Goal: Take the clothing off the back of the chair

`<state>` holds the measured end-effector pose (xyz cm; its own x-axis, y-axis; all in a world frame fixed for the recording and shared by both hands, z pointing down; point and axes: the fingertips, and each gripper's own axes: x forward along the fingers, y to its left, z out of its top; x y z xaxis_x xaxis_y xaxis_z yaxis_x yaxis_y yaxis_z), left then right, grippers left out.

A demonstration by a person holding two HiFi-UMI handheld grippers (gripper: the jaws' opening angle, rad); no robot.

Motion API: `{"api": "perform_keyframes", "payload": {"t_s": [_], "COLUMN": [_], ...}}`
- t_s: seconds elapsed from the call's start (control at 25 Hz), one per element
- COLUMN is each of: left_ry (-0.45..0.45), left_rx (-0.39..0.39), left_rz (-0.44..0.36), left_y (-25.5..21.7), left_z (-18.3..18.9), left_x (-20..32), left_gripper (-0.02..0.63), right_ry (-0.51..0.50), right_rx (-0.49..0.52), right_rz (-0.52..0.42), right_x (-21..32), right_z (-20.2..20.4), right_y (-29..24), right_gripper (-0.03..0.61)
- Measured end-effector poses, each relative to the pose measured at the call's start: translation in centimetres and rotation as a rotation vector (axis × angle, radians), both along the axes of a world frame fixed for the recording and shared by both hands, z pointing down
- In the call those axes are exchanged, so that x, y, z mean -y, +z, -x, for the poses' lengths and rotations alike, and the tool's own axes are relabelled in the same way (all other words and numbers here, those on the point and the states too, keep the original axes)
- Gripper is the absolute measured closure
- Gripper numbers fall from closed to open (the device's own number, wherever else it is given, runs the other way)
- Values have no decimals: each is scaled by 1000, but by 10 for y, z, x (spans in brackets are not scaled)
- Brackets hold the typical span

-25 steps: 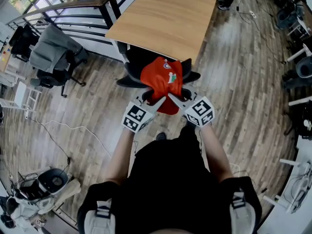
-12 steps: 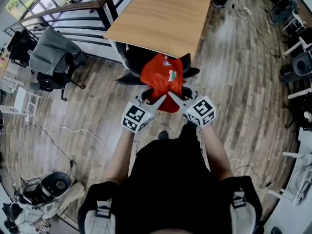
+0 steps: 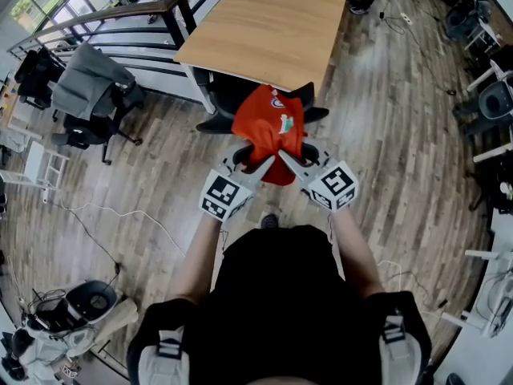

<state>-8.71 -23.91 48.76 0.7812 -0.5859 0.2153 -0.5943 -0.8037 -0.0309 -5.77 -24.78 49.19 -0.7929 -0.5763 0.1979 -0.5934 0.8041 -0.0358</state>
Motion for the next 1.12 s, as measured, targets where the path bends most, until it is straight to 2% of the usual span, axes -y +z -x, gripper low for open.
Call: {"api": "perform_keyframes", "payload": {"t_s": [0.36,0.44,0.64,0.96,1.12], "left_ry": [-18,-26,-49,-81,-105], "left_rx": [-7,-9,-9,-7,1], "left_rz": [-45,-54,-57,-65,-64], "left_y": [-22,-26,-35,-46,-49], "left_z": [-13,-20,-37,-78,-90], "left_x": [-23,-30,-49,-90,-112], "left_gripper": [457,457,459,459,460], "right_ry": [-24,-24,-58,-69,-102], "right_rx": [59,57,67,84,115], "right_rz": [-61,-44,-89,-69,-107], "right_x": [-22,-29,-46,-86,-107], "right_z": [-13,-19,-36,-77,-89], "right_y": [-20,-24,-33,-44,-49], "right_gripper": [480,480,480,481,482]}}
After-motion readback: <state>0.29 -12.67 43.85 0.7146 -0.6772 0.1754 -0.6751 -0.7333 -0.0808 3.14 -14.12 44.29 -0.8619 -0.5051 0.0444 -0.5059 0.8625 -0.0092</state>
